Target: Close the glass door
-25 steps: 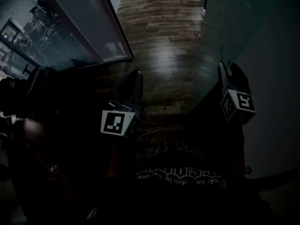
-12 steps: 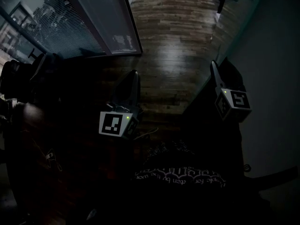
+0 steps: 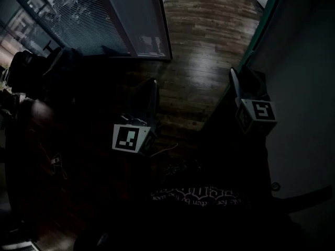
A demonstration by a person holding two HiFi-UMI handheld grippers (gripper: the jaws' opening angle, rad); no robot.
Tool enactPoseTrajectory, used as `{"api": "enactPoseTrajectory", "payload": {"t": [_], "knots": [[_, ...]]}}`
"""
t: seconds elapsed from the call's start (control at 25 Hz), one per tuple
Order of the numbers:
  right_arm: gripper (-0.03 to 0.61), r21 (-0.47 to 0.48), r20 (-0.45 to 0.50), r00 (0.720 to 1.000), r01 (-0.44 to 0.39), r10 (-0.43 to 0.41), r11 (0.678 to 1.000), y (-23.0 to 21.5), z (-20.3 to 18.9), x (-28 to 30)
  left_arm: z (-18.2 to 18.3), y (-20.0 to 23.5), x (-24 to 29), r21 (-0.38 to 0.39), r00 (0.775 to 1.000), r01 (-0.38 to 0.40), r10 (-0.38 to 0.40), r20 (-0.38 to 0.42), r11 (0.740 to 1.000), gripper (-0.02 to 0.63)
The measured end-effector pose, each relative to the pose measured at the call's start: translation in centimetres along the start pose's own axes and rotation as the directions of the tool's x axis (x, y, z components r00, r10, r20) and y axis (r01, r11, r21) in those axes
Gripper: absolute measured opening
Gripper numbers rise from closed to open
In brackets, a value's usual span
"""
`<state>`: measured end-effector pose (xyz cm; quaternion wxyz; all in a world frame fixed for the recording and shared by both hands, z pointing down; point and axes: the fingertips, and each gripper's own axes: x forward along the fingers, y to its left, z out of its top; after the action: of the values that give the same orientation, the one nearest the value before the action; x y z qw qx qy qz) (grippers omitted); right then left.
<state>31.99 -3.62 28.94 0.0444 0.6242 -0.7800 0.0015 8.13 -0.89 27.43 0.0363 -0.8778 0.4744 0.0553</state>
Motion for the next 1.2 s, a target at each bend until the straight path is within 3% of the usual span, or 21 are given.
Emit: {"api": "enactPoseTrajectory", "payload": {"t": [0.36, 0.72, 1.2], "knots": [[0.150, -0.024, 0.023, 0.992, -0.121, 0.122, 0.992, 2.9, 0.6, 4.4, -0.7, 3.6, 1.0, 0.026, 0.992, -0.126, 0.127, -0.012, 0.992, 0.000], [0.150, -0.024, 0.032, 0.976, -0.216, 0.216, 0.976, 5.4, 0.7, 9.0, 0.2, 5.1, 3.1, 0.079, 0.984, -0.175, 0.174, 0.026, 0.981, 0.002], [0.150, -0.009, 0.033, 0.976, -0.215, 0.215, 0.977, 8.2, 1.4, 14.6, 0.0, 11.4, 4.8, 0.074, 0.981, -0.193, 0.193, 0.011, 0.978, 0.002]]}}
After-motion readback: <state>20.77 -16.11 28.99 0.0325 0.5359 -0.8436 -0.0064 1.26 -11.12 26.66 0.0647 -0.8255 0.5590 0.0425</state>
